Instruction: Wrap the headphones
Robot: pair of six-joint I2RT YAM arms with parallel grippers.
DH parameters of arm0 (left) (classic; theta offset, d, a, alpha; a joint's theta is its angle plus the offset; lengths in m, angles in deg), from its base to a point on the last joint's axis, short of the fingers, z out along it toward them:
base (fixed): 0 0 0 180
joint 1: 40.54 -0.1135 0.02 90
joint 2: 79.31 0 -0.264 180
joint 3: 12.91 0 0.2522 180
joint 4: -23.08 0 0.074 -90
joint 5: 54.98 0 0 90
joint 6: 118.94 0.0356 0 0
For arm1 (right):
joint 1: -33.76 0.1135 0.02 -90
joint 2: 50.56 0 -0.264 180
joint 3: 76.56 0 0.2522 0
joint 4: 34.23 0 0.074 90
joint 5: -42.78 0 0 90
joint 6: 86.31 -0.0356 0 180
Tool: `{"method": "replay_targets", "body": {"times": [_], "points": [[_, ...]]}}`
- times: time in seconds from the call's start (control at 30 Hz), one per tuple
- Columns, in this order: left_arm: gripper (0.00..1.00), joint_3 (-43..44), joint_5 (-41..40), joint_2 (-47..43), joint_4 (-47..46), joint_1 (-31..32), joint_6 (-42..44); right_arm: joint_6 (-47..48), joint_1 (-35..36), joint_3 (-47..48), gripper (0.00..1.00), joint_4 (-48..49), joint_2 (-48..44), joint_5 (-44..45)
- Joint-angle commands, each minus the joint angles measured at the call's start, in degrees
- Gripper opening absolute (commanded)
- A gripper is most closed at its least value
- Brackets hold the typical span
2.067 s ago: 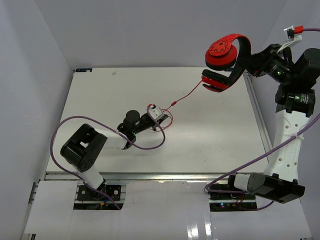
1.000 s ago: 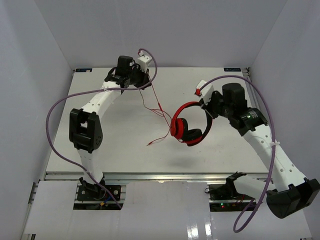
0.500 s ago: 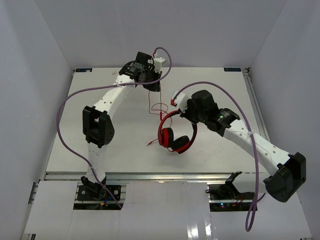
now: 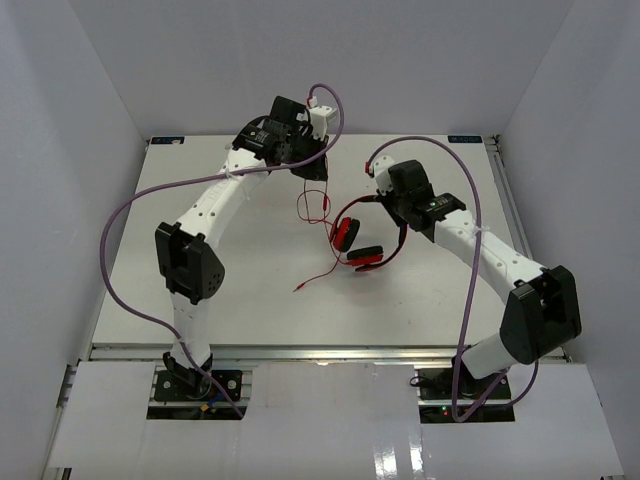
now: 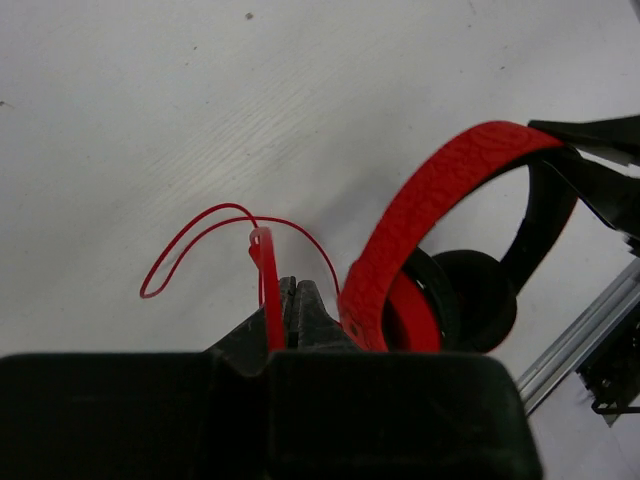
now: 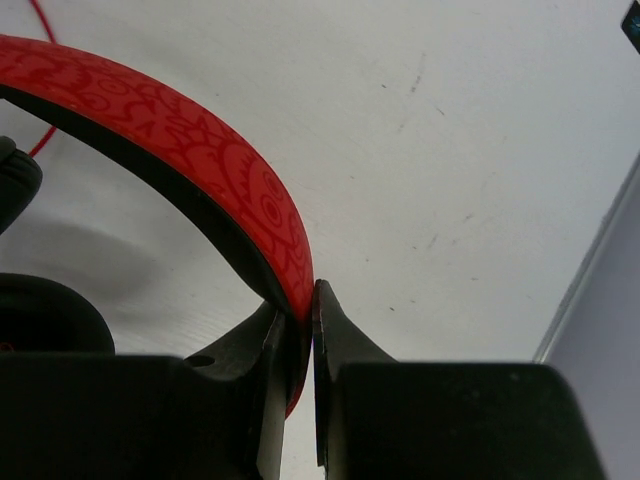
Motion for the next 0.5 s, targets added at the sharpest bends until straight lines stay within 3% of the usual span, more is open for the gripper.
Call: {"method": "replay_targets", "body": {"times": [0.0, 0.23, 0.47], "points": [[0.02, -0.3, 2.3, -6.7, 1.7, 1.8, -1.3, -2.0, -0.9, 6.9, 0.08, 6.5, 1.0, 6.2], [0.06, -3.2, 3.2, -9.1, 3.9, 2.3, -1.0, -3.4, -6.9, 14.7, 0.08, 6.8, 3.8, 3.8], [0.10, -2.2, 2.3, -7.8, 4.4, 2.3, -1.5, -6.5, -8.2, 17.4, 0.08, 3.8, 0.6, -6.9]]}}
